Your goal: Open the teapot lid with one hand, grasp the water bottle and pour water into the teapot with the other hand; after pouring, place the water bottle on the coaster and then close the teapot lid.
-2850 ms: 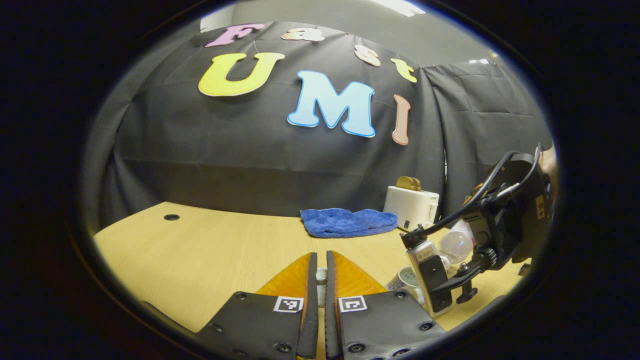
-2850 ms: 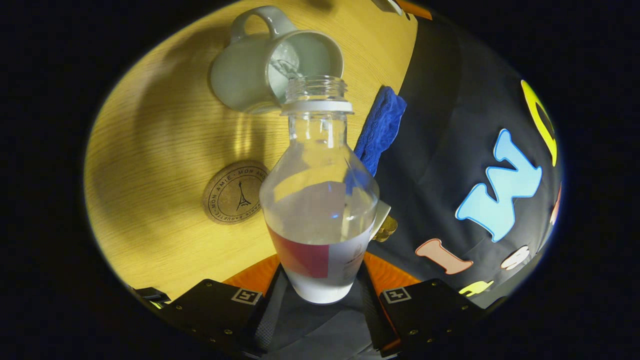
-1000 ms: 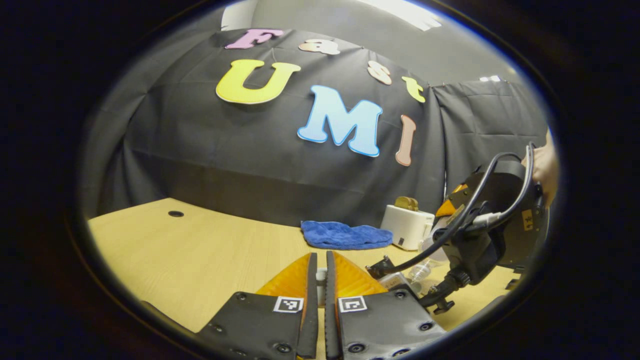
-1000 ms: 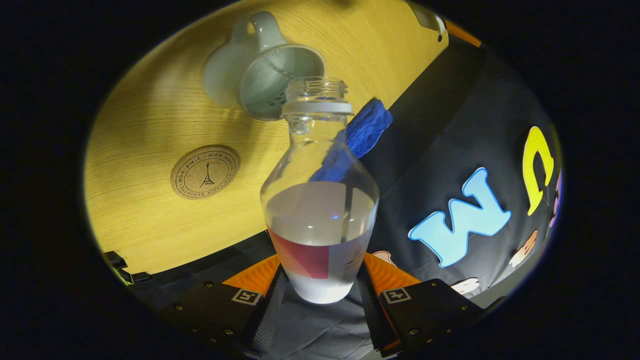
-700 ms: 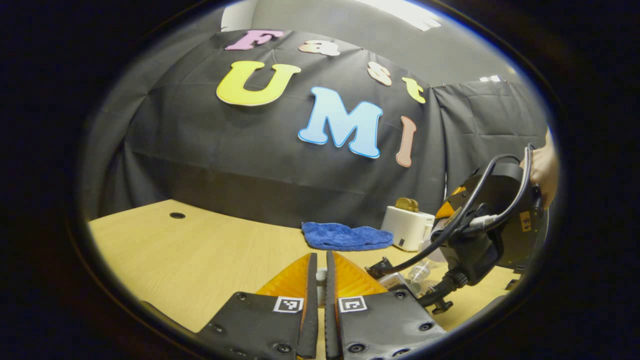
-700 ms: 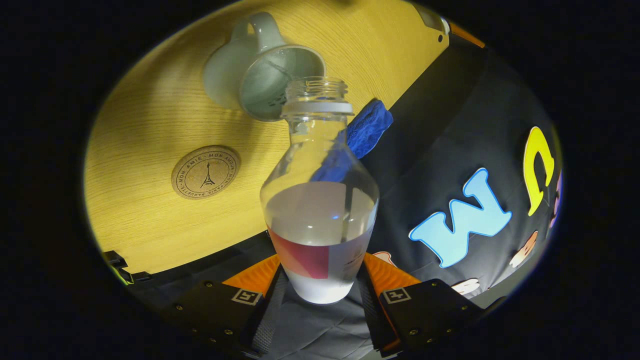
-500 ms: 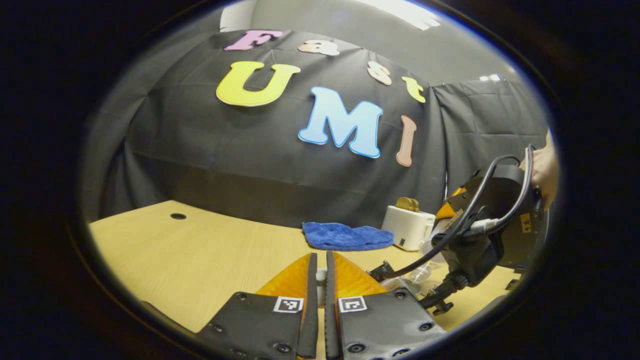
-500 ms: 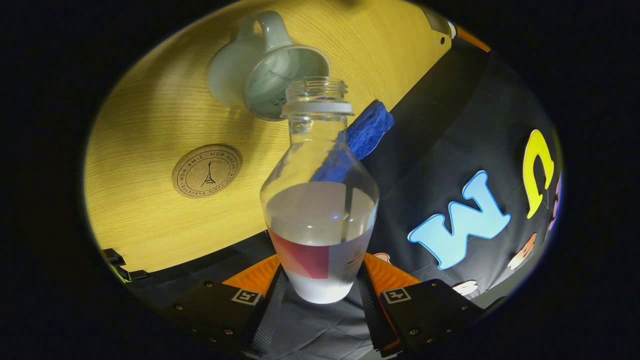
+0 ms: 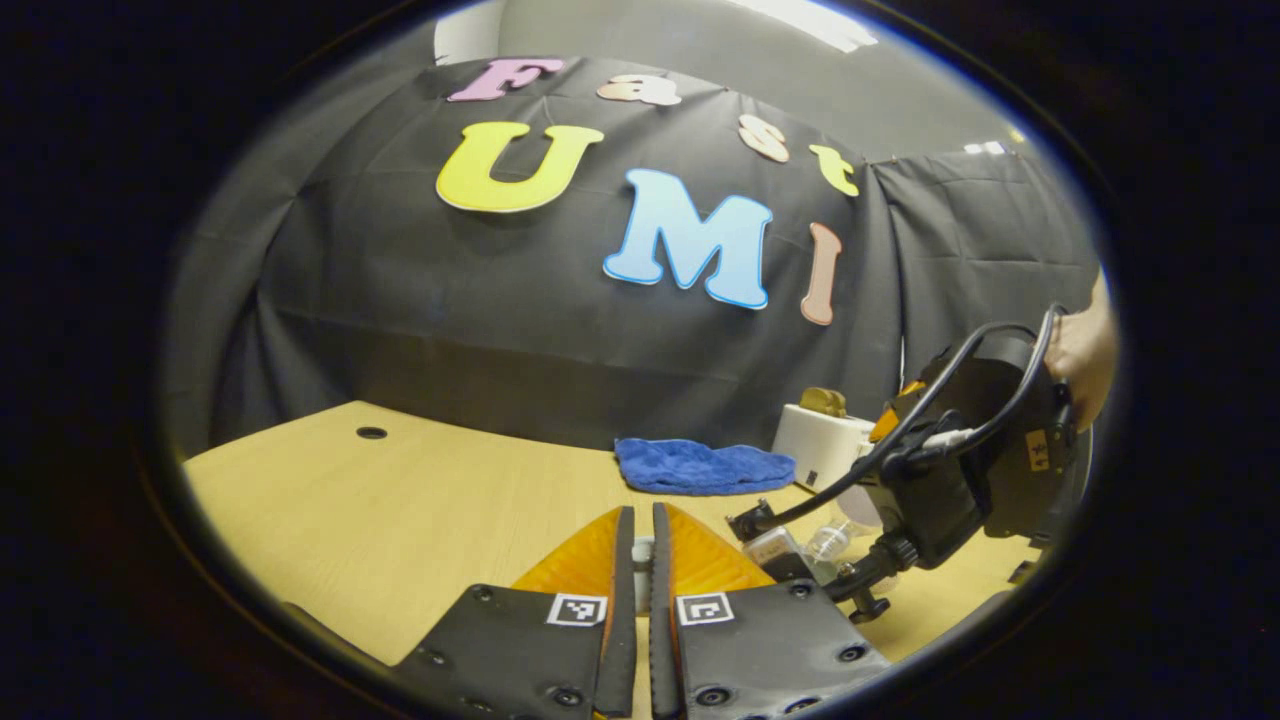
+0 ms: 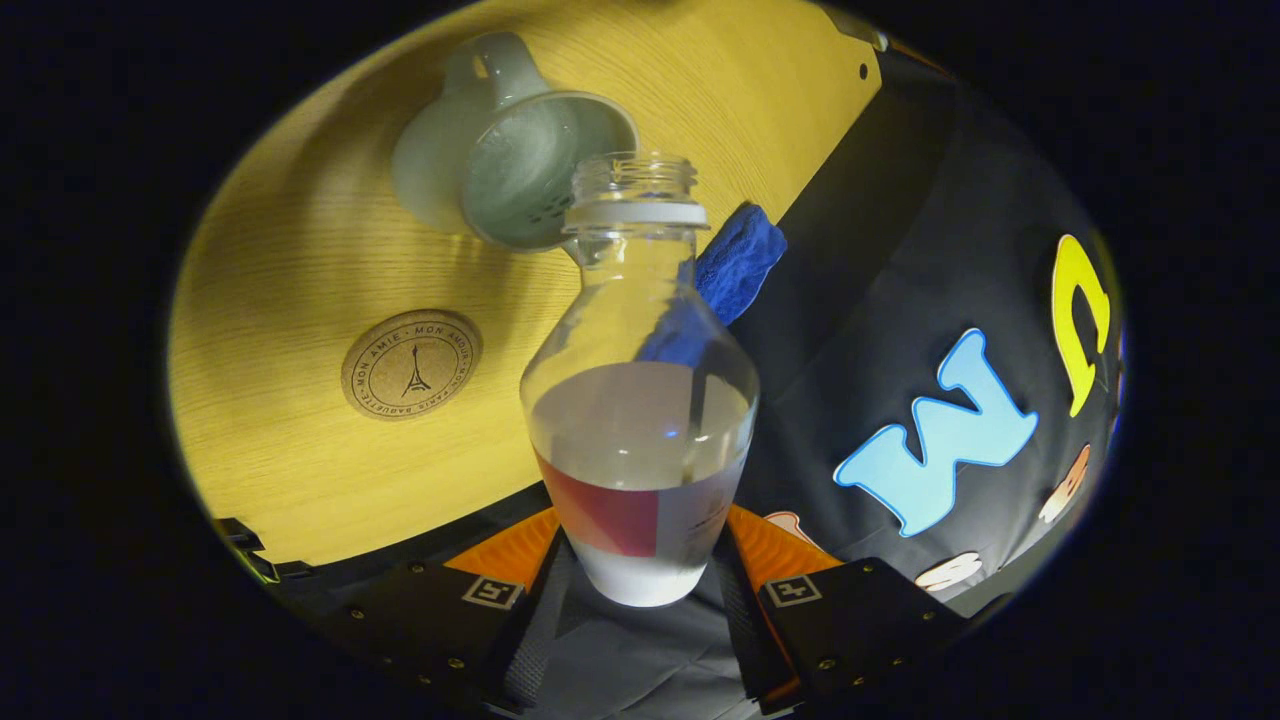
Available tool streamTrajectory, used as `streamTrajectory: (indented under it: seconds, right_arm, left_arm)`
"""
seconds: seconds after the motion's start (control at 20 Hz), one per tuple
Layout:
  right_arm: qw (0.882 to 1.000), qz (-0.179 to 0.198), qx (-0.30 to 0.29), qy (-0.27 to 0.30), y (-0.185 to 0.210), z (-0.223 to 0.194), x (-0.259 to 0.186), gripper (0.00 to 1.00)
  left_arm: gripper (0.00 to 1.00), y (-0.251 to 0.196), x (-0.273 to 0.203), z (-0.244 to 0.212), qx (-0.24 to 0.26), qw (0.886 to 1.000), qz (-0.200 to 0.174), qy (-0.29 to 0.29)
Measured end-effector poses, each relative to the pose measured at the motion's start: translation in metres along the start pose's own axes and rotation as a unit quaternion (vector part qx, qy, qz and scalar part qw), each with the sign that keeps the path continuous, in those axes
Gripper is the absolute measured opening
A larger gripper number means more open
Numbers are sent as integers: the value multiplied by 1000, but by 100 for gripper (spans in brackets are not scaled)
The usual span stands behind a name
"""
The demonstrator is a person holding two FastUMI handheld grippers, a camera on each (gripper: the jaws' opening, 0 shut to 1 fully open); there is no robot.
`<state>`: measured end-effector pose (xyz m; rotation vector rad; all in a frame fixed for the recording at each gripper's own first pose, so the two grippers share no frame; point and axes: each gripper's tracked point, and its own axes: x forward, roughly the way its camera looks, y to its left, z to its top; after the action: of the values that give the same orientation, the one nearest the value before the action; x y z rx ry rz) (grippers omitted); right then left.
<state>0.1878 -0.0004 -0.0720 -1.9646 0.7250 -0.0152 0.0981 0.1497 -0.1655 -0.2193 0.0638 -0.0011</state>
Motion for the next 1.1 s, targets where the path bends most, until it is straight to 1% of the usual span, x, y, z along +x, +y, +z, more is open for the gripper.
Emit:
streamTrajectory:
  seconds: [0.2, 0.3, 0.45, 0.6, 0.7, 0.75, 0.8, 0.95, 1.1]
  right_arm:
    - [998, 22, 60, -28, 13, 1, 4, 73]
    - [993, 44, 100, -41, 25, 3, 6, 73]
    - [983, 65, 157, -71, 39, 9, 8, 73]
    - [966, 94, 218, -104, 52, 15, 13, 73]
    - [950, 119, 261, -124, 61, 21, 17, 73]
    - [941, 131, 284, -131, 66, 21, 22, 73]
    - [929, 141, 311, -141, 70, 22, 22, 73]
    - [888, 167, 396, -165, 79, 24, 23, 73]
    - [846, 192, 463, -182, 96, 22, 31, 73]
  left_arm:
    - [11, 1, 4, 9, 17, 1000, 17, 8]
    - [12, -4, 7, 12, 30, 999, 19, 13]
    - [12, -16, 12, 16, 35, 999, 22, 17]
    - [12, -31, 16, 18, 43, 998, 32, 21]
    - [12, -45, 19, 17, 51, 998, 35, 22]
    - [12, -53, 20, 17, 54, 998, 35, 24]
    - [12, -60, 22, 15, 55, 997, 36, 28]
    - [12, -80, 30, 11, 63, 997, 37, 32]
    - [12, -103, 37, 6, 69, 996, 33, 35]
